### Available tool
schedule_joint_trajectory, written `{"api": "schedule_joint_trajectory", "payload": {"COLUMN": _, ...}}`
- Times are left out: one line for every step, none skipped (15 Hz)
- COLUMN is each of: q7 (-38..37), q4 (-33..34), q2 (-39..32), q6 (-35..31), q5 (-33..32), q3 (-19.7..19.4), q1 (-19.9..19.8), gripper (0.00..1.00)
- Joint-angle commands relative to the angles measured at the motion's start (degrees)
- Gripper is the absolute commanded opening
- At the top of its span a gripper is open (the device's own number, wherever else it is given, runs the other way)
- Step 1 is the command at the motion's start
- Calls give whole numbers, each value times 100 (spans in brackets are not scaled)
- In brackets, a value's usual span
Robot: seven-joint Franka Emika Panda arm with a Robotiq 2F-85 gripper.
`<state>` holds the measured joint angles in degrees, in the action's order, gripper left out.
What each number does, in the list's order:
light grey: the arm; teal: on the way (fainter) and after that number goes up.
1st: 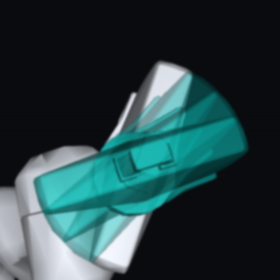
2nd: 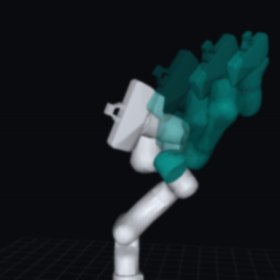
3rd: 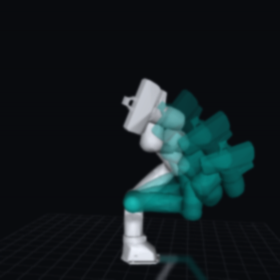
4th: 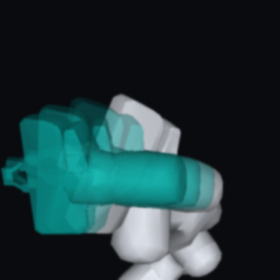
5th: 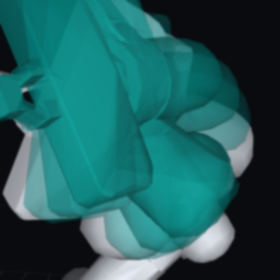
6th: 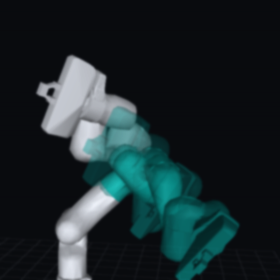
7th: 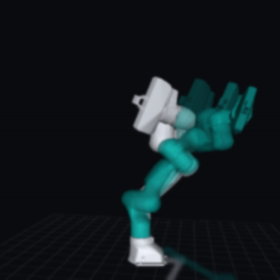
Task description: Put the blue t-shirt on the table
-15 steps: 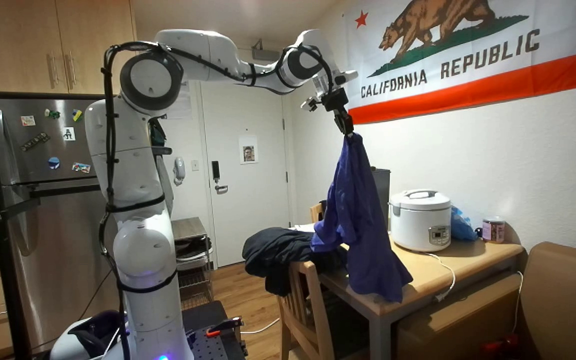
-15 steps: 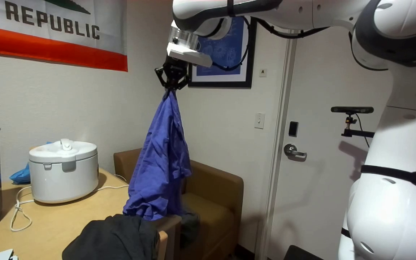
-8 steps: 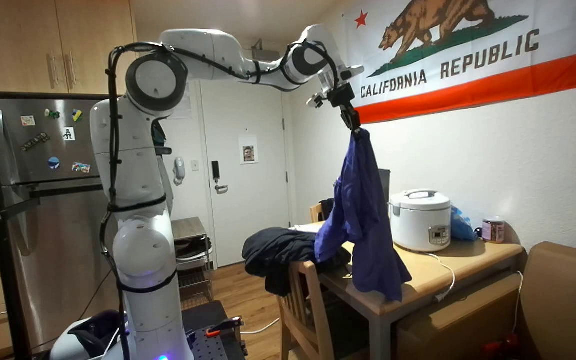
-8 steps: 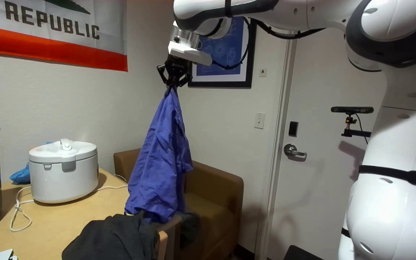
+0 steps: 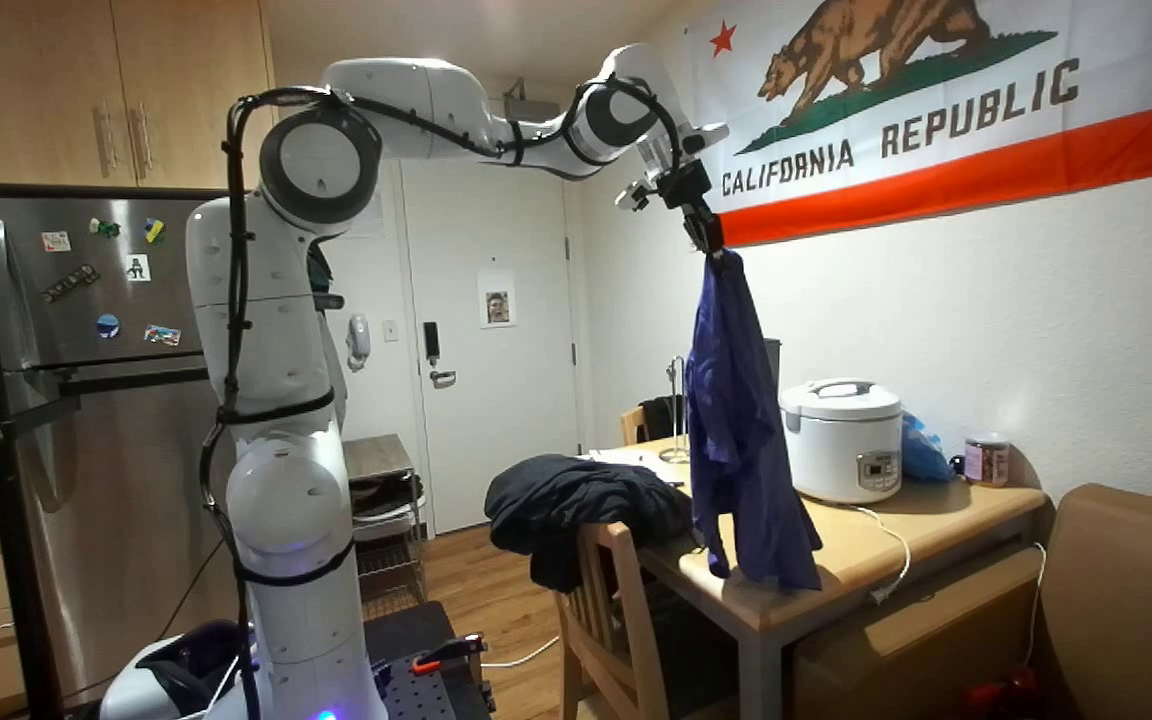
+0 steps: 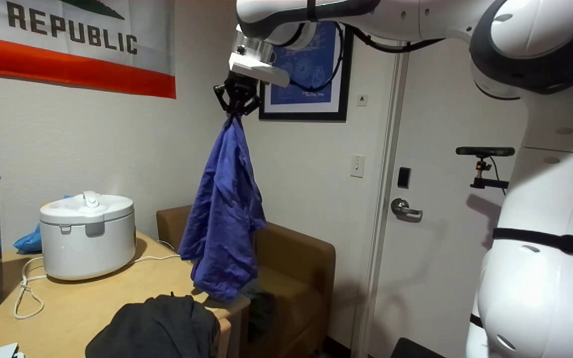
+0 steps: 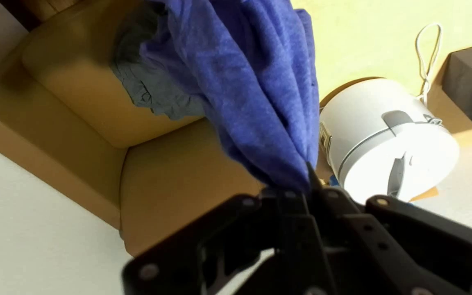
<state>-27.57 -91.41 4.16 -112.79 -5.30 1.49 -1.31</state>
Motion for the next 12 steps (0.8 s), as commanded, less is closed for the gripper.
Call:
{"api": "schedule_joint_trajectory", "payload": {"q7": 2, "q4": 37, "q2": -16, "q6": 26, "q5": -1, "q3": -17, "q1": 18, "gripper": 1}}
{"api": "schedule_joint_trajectory", "payload": {"q7": -67, "q4": 51, "q2": -52, "q6": 9, "q5": -20, "q3": -20, "q1": 11, "gripper": 1}}
{"api": "schedule_joint_trajectory", "payload": {"q7": -92, "q4": 119, "q2": -133, "q6": -46, "q5": -10, "q3": -31, "q1": 2, "gripper": 1}}
{"api": "schedule_joint_trajectory", "payload": {"q7": -100, "q4": 211, "q2": -224, "q6": -56, "q5": -4, "q3": -40, "q1": -1, "gripper": 1}}
{"api": "schedule_joint_trajectory", "payload": {"q7": -86, "q4": 297, "q2": -314, "q6": -72, "q5": -18, "q3": -47, "q1": -2, "gripper": 1}}
{"api": "schedule_joint_trajectory", "payload": {"q7": -64, "q4": 447, "q2": -439, "q6": -63, "q5": -46, "q3": -50, "q1": 2, "gripper": 1}}
{"api": "schedule_joint_trajectory", "payload": {"q7": -26, "q4": 592, "q2": -559, "q6": -79, "q5": -37, "q3": -57, "q1": 10, "gripper": 1}}
{"api": "schedule_joint_trajectory", "payload": {"q7": -17, "q4": 755, "q2": -685, "q6": -71, "q5": -84, "q3": -63, "q1": 21, "gripper": 1}}
{"api": "schedule_joint_trajectory", "payload": {"q7": 30, "q4": 967, "q2": -840, "q6": -54, "q5": -49, "q3": -72, "q1": 36, "gripper": 1}}
{"api": "schedule_joint_trajectory", "payload": {"q7": 63, "q4": 1168, "q2": -983, "q6": -9, "q5": -22, "q3": -76, "q1": 52, "gripper": 1}}
{"api": "schedule_joint_trajectory", "payload": {"q7": 93, "q4": 1450, "q2": -1179, "q6": 40, "q5": 18, "q3": -69, "q1": 83, "gripper": 1}}
{"api": "schedule_joint_trajectory", "payload": {"q7": 118, "q4": 1671, "q2": -1338, "q6": 45, "q5": -7, "q3": -65, "q1": 120, "gripper": 1}}
